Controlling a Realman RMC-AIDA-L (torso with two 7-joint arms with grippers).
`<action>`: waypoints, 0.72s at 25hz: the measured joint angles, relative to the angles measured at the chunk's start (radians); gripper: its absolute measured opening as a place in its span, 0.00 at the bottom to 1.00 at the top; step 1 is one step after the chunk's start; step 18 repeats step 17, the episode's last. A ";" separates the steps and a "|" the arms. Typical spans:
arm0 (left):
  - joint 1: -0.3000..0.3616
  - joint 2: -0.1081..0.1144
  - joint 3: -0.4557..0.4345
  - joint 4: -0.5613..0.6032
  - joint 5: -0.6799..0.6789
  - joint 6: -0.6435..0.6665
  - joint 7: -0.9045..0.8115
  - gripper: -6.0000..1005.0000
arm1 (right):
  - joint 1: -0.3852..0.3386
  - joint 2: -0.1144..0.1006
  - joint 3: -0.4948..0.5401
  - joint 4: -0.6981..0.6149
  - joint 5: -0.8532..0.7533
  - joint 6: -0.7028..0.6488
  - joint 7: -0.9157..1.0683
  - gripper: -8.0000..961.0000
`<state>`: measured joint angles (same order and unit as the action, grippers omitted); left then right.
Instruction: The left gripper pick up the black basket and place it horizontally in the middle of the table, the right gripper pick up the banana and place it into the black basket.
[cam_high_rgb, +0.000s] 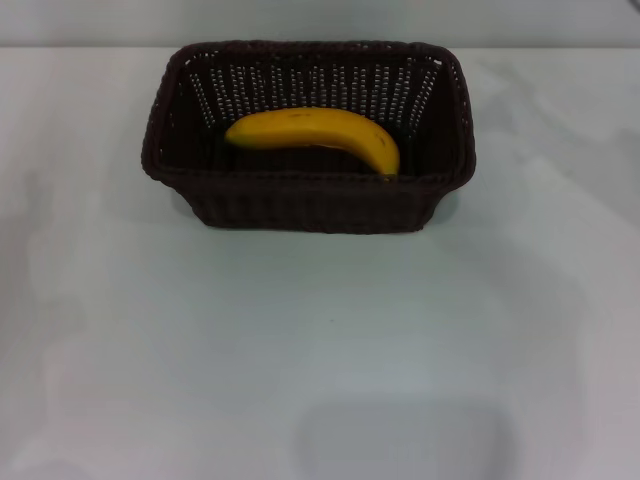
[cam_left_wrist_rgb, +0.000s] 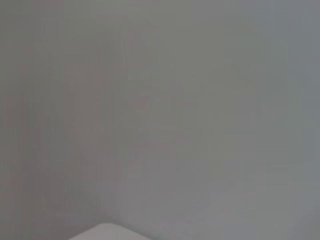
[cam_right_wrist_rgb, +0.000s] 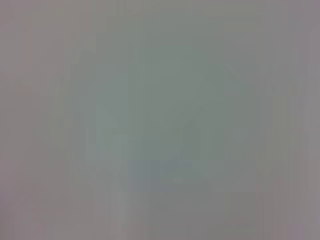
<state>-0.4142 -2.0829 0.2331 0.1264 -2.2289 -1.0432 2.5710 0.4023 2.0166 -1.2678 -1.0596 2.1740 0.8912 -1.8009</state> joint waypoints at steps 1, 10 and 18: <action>0.004 0.000 0.000 -0.002 0.000 -0.008 0.000 0.81 | 0.000 0.000 0.000 0.000 0.000 0.000 0.000 0.90; -0.014 0.000 0.004 -0.063 0.000 -0.051 0.077 0.81 | 0.031 0.007 0.267 0.796 0.423 0.393 -0.844 0.90; -0.033 0.000 0.012 -0.066 0.012 -0.040 0.115 0.81 | 0.038 0.007 0.266 0.911 0.449 0.340 -0.983 0.90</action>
